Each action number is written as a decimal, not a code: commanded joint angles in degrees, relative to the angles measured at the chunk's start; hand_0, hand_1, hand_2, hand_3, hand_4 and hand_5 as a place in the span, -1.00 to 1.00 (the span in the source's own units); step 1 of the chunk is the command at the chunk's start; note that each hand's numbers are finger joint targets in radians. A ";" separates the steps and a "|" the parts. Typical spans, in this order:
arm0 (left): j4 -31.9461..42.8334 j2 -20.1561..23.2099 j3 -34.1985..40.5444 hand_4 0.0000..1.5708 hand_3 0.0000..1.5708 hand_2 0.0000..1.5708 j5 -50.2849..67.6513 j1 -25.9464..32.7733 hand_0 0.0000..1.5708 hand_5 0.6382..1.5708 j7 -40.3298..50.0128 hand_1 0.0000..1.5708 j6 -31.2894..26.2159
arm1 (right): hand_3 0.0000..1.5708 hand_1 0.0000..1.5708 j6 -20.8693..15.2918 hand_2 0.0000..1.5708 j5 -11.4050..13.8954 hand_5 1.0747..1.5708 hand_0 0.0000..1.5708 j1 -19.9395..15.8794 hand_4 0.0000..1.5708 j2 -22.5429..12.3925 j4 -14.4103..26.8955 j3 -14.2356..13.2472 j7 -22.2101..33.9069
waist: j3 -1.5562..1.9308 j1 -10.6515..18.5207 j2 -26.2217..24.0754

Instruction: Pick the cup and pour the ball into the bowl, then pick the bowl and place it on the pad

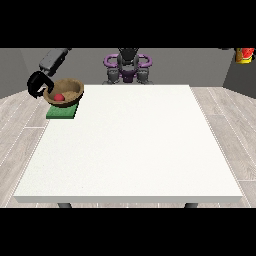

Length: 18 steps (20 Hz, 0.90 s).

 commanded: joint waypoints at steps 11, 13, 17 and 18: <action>-1.83 2.09 -0.09 0.51 -1.00 -1.00 2.54 -0.73 -1.00 0.98 0.65 -1.00 0.38 | 0.47 1.00 -1.34 1.00 -1.74 0.92 1.00 -0.68 -1.00 -4.14 7.00 -4.88 -2.33 | 0.03 1.35 2.60; 0.69 4.26 0.03 0.52 -1.00 -1.00 2.89 -0.82 -1.00 0.98 1.34 -1.00 -1.76 | 0.24 1.00 -6.21 1.00 -1.66 0.93 1.00 -1.44 -1.00 -1.78 5.65 -4.97 -1.99 | 0.00 1.03 1.18; 3.81 5.42 1.75 0.51 -1.00 -1.00 2.78 2.01 -1.00 0.98 -3.54 -1.00 -4.19 | 0.02 0.89 -6.65 0.78 -2.76 0.89 0.89 -0.04 -1.00 -0.35 5.02 -5.90 -4.82 | -0.03 0.90 1.63; 3.53 4.20 0.91 0.52 -1.00 -1.00 1.60 2.55 -1.00 0.98 -4.96 -1.00 -3.00 | 0.01 0.86 -6.68 0.77 -2.64 0.87 0.86 -0.72 -1.00 -0.41 5.00 -5.48 -3.30 | -0.03 0.77 1.32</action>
